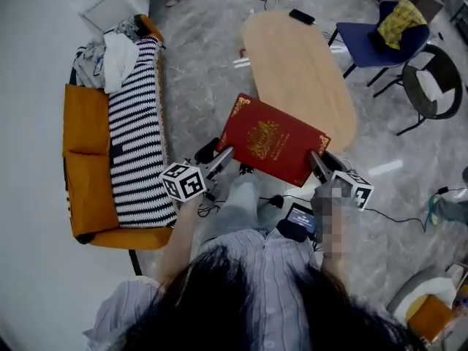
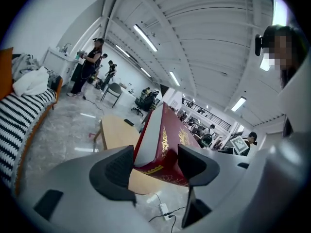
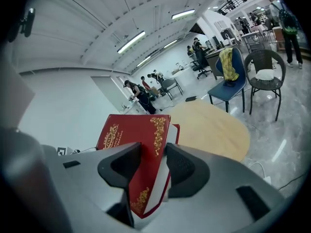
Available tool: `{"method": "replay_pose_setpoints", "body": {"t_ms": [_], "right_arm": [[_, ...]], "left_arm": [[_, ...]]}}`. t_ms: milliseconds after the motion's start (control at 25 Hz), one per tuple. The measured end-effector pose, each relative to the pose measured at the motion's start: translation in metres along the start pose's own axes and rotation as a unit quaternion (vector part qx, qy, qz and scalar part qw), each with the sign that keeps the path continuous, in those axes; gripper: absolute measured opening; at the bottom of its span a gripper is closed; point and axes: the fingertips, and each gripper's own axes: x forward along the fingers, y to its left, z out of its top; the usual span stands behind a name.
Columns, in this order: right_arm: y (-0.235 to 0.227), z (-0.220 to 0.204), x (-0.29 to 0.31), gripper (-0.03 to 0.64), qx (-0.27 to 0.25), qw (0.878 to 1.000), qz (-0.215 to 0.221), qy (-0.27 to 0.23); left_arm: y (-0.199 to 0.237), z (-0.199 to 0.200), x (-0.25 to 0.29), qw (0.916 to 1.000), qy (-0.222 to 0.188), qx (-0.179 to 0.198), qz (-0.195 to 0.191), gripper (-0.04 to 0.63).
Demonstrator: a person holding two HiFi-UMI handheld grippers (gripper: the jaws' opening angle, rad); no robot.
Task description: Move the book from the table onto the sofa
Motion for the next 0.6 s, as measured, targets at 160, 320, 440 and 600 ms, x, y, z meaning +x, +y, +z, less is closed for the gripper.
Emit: {"method": "replay_pose_setpoints", "body": {"t_ms": [160, 320, 440, 600], "right_arm": [[0.032, -0.005, 0.023, 0.175, -0.022, 0.999, 0.025, 0.022], [0.081, -0.013, 0.063, 0.175, -0.044, 0.997, 0.046, 0.051], [0.095, -0.009, 0.082, 0.173, -0.062, 0.993, 0.067, 0.069], [0.116, -0.009, 0.113, 0.173, -0.081, 0.989, 0.088, 0.089]], "left_arm": [[0.020, 0.006, -0.038, 0.9989, -0.030, -0.013, 0.034, 0.291], [0.059, 0.018, -0.083, 0.9958, -0.056, -0.036, 0.064, 0.291], [0.070, 0.021, -0.095, 0.9919, -0.078, -0.047, 0.089, 0.291], [0.091, 0.026, -0.114, 0.9868, -0.100, -0.056, 0.114, 0.288]]}}
